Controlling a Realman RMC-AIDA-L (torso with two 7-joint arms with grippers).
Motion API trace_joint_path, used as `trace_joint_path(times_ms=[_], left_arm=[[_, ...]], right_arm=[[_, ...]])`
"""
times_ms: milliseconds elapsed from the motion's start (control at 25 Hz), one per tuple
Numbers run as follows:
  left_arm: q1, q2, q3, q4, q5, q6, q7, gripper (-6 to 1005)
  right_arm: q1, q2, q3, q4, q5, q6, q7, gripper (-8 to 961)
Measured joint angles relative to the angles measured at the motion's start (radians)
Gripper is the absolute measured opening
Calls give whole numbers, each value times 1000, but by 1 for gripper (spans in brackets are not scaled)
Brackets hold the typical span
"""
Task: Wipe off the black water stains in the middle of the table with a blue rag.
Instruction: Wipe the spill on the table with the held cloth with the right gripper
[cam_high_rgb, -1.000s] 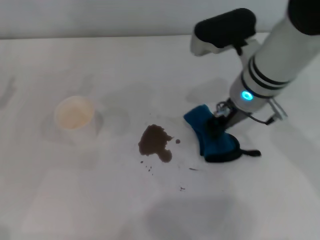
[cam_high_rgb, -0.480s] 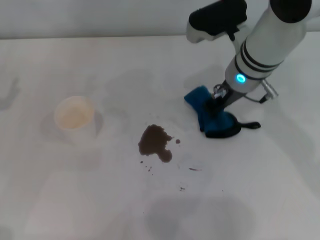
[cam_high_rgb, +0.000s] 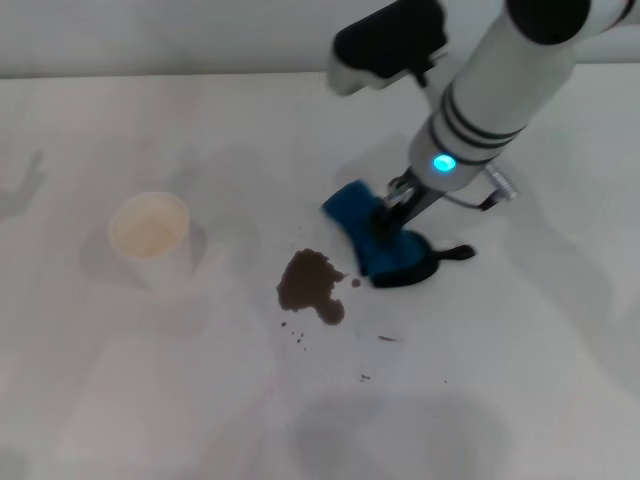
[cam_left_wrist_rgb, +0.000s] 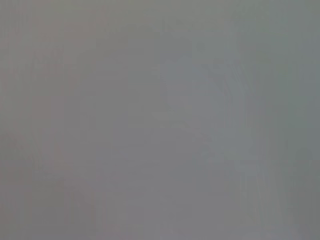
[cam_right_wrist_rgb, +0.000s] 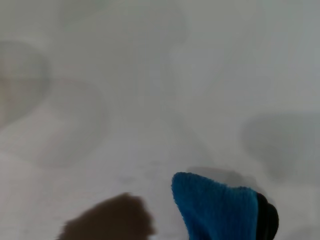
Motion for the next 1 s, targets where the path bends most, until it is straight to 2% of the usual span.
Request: trace_joint_path(times_ms=[520,800,1000], left_arm=[[-13,0,0,-1,0,-3,17,892],[-7,0,0,-1,6,2,18,893],[-5,1,0,-1,5,3,19,893]], right_arm=[[52,0,-238,1,305,-40,-44,150],[47,0,-253,-1,417,5,-131,149],[57,0,-264,37,405,-80,-125,148]])
